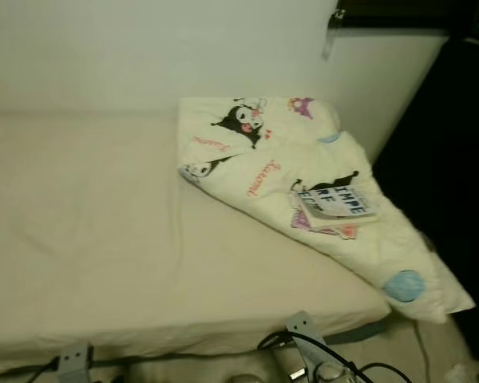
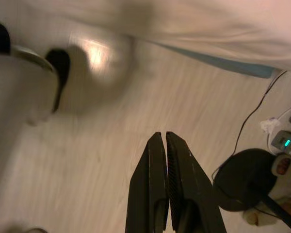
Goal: Clean up the room
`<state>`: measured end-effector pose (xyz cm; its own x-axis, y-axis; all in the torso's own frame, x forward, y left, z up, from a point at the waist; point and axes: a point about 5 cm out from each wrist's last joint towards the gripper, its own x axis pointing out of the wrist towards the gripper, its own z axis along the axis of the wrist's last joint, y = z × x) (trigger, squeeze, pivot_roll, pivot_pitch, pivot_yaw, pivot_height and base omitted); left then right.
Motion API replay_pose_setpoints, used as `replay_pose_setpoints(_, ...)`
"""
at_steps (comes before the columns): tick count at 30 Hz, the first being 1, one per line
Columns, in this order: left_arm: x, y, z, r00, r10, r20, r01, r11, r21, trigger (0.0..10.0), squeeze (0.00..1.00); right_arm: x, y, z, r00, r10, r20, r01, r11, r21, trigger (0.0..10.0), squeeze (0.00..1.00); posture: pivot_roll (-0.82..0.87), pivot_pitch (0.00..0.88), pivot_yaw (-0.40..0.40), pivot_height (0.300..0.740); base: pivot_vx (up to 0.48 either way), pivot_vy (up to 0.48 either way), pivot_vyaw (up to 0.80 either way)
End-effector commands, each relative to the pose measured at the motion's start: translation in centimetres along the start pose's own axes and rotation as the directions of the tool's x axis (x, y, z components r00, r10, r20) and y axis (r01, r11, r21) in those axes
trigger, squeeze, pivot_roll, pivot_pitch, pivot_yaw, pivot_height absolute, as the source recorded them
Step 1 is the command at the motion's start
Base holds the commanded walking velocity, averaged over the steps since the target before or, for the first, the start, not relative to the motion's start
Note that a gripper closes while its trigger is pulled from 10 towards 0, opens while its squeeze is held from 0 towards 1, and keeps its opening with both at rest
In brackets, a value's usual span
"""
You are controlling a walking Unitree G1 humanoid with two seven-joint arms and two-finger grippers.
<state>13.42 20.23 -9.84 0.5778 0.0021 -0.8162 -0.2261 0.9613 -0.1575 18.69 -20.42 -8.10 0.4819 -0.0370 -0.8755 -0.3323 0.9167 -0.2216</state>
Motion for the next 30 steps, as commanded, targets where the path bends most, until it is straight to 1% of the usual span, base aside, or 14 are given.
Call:
replay_pose_setpoints(1, -0.21, 0.15, -0.87, 0.999, 0.001, -0.037, -0.001, 1.000, 0.005, 10.0, 0.00, -0.10, -0.24, -0.64, 1.000, -0.003, -0.004, 0.003, 1.000, 0.008, 10.0, 1.00, -0.13, 0.000, 0.015, 0.740, 0.000, -0.480, 0.00)
replay_pose_setpoints(8, -0.18, 0.08, -0.79, 0.999, -0.004, -0.036, 0.004, 1.000, 0.006, 10.0, 0.00, -0.11, -0.56, -0.31, 1.000, -0.023, 0.018, 0.023, 1.000, 0.018, 10.0, 1.00, -0.14, 0.000, 0.017, 0.740, 0.000, -0.480, 0.00)
replay_pose_setpoints(15, -0.04, -0.19, -0.51, 0.999, -0.014, -0.030, 0.014, 1.000, 0.007, 10.0, 0.00, -0.12, -0.94, 0.10, 0.999, -0.039, 0.034, 0.039, 0.999, -0.010, 10.0, 1.00, -0.13, 0.000, 0.010, 0.740, 0.000, -0.480, 0.00)
replay_pose_setpoints(19, -0.03, -0.22, -0.49, 0.999, -0.015, -0.029, 0.015, 1.000, 0.007, 10.0, 0.00, -0.12, -0.95, 0.11, 0.999, -0.039, 0.034, 0.039, 0.999, -0.008, 10.0, 1.00, -0.13, 0.000, 0.009, 0.740, 0.000, -0.480, 0.00)
replay_pose_setpoints(21, -0.02, -0.18, -0.49, 1.000, 0.002, -0.024, -0.003, 1.000, -0.012, 10.0, 0.00, -0.12, -1.09, 0.09, 0.998, -0.053, 0.027, 0.053, 0.999, 0.007, 10.0, 1.00, -0.13, 0.000, 0.005, 0.740, 0.000, -0.240, 0.00)
replay_pose_setpoints(22, -0.02, -0.16, -0.49, 1.000, 0.011, -0.021, -0.012, 1.000, -0.026, 10.0, 0.00, -0.12, -1.13, 0.07, 0.998, -0.058, 0.020, 0.058, 0.998, 0.013, 10.0, 0.35, -0.13, 0.000, 0.005, 0.740, 0.000, 0.000, 0.00)
replay_pose_setpoints(24, -0.02, -0.15, -0.50, 1.000, 0.016, -0.020, -0.017, 0.999, -0.036, 10.0, 0.00, -0.11, -1.16, 0.07, 0.998, -0.062, 0.016, 0.061, 0.998, 0.015, 10.0, 0.35, -0.13, 0.000, 0.005, 0.740, 0.000, 0.000, 0.00)
replay_pose_setpoints(25, -0.03, -0.14, -0.47, 1.000, 0.018, -0.015, -0.019, 0.999, -0.049, 10.0, 0.00, -0.10, -1.13, 0.09, 0.998, -0.060, 0.015, 0.059, 0.998, 0.032, 10.0, 0.00, -0.13, 0.000, 0.007, 0.740, 0.000, 0.000, 0.00)
replay_pose_setpoints(30, -0.05, -0.19, -0.63, 1.000, 0.022, -0.017, -0.023, 0.998, -0.062, 10.0, 0.00, -0.08, -1.02, 0.16, 0.998, -0.053, 0.016, 0.052, 0.998, 0.047, 10.0, 0.00, -0.13, 0.000, 0.000, 0.740, 0.000, 0.000, 0.00)
